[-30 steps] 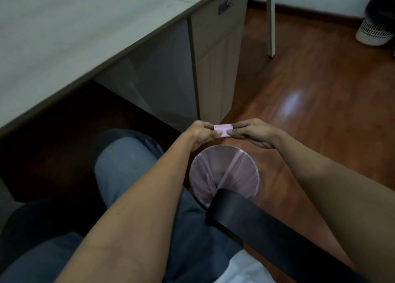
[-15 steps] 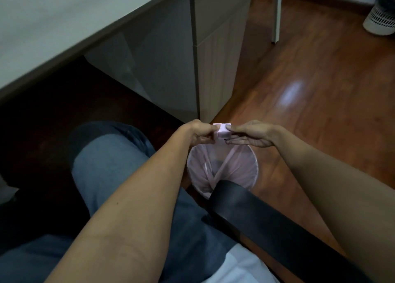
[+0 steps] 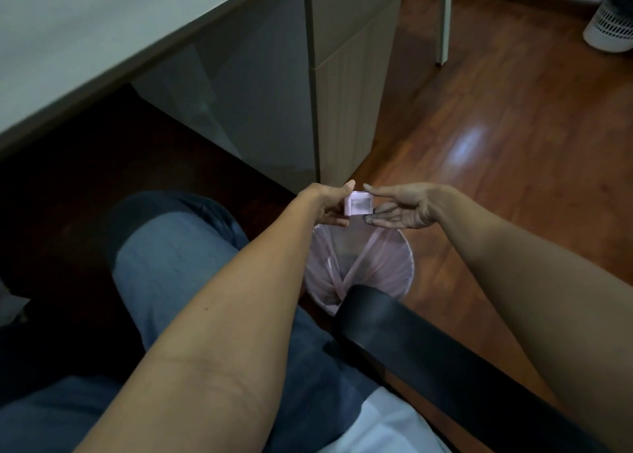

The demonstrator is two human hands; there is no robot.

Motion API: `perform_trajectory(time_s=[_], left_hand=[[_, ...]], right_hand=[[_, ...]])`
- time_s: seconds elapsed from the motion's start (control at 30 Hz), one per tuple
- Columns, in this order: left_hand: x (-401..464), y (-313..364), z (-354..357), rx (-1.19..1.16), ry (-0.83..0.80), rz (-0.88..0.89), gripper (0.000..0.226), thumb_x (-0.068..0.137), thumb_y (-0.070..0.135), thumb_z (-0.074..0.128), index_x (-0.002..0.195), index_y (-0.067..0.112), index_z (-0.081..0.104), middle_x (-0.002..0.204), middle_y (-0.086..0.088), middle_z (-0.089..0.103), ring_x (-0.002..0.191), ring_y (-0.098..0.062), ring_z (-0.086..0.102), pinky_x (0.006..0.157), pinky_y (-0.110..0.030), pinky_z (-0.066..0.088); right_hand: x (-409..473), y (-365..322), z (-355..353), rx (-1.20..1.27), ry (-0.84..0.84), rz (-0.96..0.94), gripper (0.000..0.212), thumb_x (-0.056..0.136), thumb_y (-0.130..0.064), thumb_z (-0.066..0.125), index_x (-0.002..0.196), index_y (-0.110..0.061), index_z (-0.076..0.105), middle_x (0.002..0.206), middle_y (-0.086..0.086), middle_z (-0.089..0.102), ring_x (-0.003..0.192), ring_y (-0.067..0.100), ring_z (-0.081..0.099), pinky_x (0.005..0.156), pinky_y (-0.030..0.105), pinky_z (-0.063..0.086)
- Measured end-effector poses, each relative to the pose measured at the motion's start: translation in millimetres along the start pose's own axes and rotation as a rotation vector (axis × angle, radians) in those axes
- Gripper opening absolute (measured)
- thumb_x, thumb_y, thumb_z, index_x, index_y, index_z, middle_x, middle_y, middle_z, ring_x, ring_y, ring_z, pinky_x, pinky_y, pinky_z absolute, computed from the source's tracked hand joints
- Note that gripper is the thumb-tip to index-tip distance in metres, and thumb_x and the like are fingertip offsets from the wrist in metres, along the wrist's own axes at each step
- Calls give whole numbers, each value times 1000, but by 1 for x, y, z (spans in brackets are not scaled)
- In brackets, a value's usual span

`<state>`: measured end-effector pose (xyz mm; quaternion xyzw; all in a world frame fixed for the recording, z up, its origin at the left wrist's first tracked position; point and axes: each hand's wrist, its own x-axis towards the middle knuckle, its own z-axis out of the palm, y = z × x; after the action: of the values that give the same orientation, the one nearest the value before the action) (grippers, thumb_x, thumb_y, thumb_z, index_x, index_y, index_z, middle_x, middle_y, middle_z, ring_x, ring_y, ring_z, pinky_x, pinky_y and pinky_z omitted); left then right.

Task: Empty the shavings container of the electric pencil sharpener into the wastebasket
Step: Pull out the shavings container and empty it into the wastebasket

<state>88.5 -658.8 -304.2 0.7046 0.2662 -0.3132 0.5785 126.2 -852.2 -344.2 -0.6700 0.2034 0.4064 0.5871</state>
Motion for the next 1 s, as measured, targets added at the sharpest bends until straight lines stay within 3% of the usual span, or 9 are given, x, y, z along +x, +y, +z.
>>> perform_trajectory(time_s=[0.1,0.27,0.37,0.5,0.57,0.67,0.77,0.87,1.0], left_hand=[[0,0,-1,-6,-3,13,53,96,48,62,119,1,68,103,-17,68,78,-22,68,82,-32,63],[-3,-3,-13,-86,-33,119,50,91,21,75,123,-14,61,109,-23,71,80,-23,72,58,-22,63],[-2,-1,-24,-94,-36,216,49,84,5,80,125,-15,61,119,-23,70,95,-22,72,70,-17,62],[-11,15,-33,5,-40,374,54,76,-2,85,125,-5,62,112,-14,71,103,-20,70,80,-17,58],[-16,25,-37,40,-57,448,58,75,-3,85,129,-5,64,120,-16,72,111,-22,70,86,-18,57],[-27,41,-39,44,-61,546,55,75,-7,82,128,-1,67,121,-14,74,109,-21,70,81,-15,56],[-41,60,-42,40,-65,632,61,72,-4,85,130,3,66,123,-12,73,117,-23,69,87,-21,57],[-61,84,-45,49,-31,730,66,72,1,88,133,4,63,126,-10,72,117,-20,69,90,-23,58],[-88,117,-51,63,7,858,68,71,7,90,134,3,62,127,-10,71,117,-23,68,94,-27,59]], right_hand=[[2,0,1,-5,-28,-11,46,98,-26,60,139,-6,55,144,17,58,130,32,59,93,51,55],[1,-2,-3,-20,-94,-104,55,92,-27,71,140,-4,55,143,18,58,110,26,65,103,43,52],[-4,-8,-8,-100,-67,-185,52,92,-20,69,139,-2,57,143,20,58,100,23,64,100,40,54],[-24,-25,-7,-29,-117,-321,50,91,3,65,140,-2,57,137,19,61,92,17,68,71,20,61],[-36,-36,-2,55,-152,-357,53,87,13,65,139,1,57,134,18,62,94,14,72,71,15,59],[-55,-54,2,108,-157,-429,59,81,20,67,137,4,58,139,21,60,110,18,68,72,13,58],[-78,-73,1,130,-153,-515,58,82,25,61,137,8,55,126,20,68,98,14,74,75,16,59],[-105,-97,0,135,-157,-591,56,84,27,56,136,6,55,115,14,70,84,7,77,63,12,56],[-139,-133,-1,114,-174,-687,56,85,25,58,136,2,57,117,13,70,88,7,77,68,12,57]])
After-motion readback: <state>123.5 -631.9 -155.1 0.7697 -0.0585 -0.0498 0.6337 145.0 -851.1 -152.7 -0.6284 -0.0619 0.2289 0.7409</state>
